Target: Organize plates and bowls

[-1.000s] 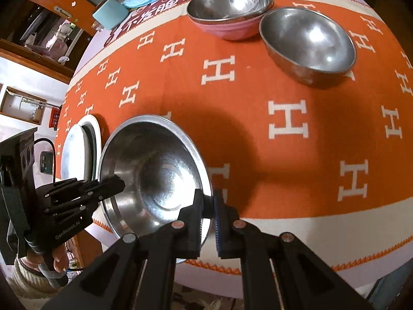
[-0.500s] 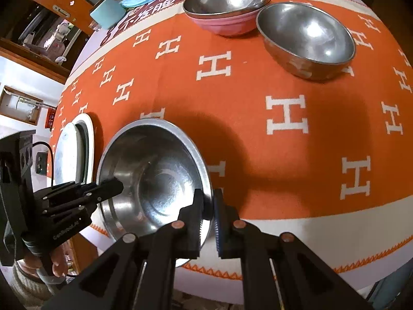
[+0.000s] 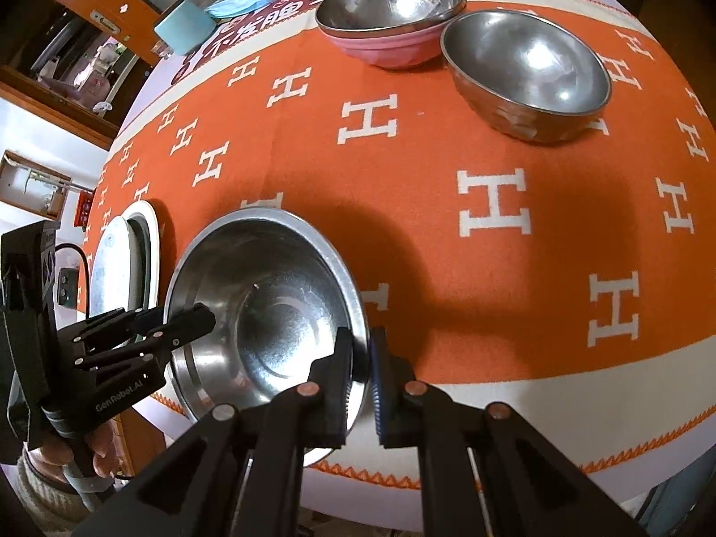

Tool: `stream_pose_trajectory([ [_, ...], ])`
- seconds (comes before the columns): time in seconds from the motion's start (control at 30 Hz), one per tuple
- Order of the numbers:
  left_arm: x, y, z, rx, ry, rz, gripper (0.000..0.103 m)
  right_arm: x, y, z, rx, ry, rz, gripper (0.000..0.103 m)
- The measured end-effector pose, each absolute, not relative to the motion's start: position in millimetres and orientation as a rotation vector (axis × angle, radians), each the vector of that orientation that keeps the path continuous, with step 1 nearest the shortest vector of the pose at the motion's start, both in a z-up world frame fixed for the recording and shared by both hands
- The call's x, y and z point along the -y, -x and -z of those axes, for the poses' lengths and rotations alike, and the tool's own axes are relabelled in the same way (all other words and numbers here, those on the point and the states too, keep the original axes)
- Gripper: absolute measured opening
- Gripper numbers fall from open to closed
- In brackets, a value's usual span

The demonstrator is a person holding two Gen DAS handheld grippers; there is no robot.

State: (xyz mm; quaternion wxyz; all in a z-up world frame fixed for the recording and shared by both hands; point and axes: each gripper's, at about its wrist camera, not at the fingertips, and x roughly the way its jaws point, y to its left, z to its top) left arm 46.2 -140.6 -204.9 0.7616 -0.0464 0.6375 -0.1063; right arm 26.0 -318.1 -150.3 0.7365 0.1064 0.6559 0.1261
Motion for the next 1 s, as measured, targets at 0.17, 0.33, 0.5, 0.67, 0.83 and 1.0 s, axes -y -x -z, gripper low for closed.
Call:
stream_pose_trajectory([
  [0.17, 135.5, -46.5, 202.6, -1.384, 0.108, 0.231, 0.035, 317.2, -26.8, 150.1, -1.448, -0.231, -0.27, 0.009],
  [0.33, 132.9, -45.3, 196.9, -1.36, 0.094, 0.214, 0.047, 314.5, -26.5, 146.8, -1.44, -0.214, -0.263, 0.009],
  [0.5, 131.0, -45.8, 190.4, -1.333, 0.093, 0.213, 0.047, 312.5, -24.0, 145.2, -1.429, -0.199, -0.258, 0.009],
  [0.67, 129.1, -44.4, 182.3, -1.319, 0.1, 0.218, 0.047, 311.8, -22.6, 140.5, -1.419, -0.205, -0.267, 0.009],
  [0.83, 122.5, -43.9, 163.1, -1.262, 0.1, 0.206, 0.047, 313.2, -21.0, 132.9, -1.393, -0.203, -0.262, 0.01],
  [1.0, 121.4, -44.1, 147.9, -1.225, 0.09, 0.198, 0.048, 317.7, -19.6, 131.1, -1.385, -0.224, -0.257, 0.012],
])
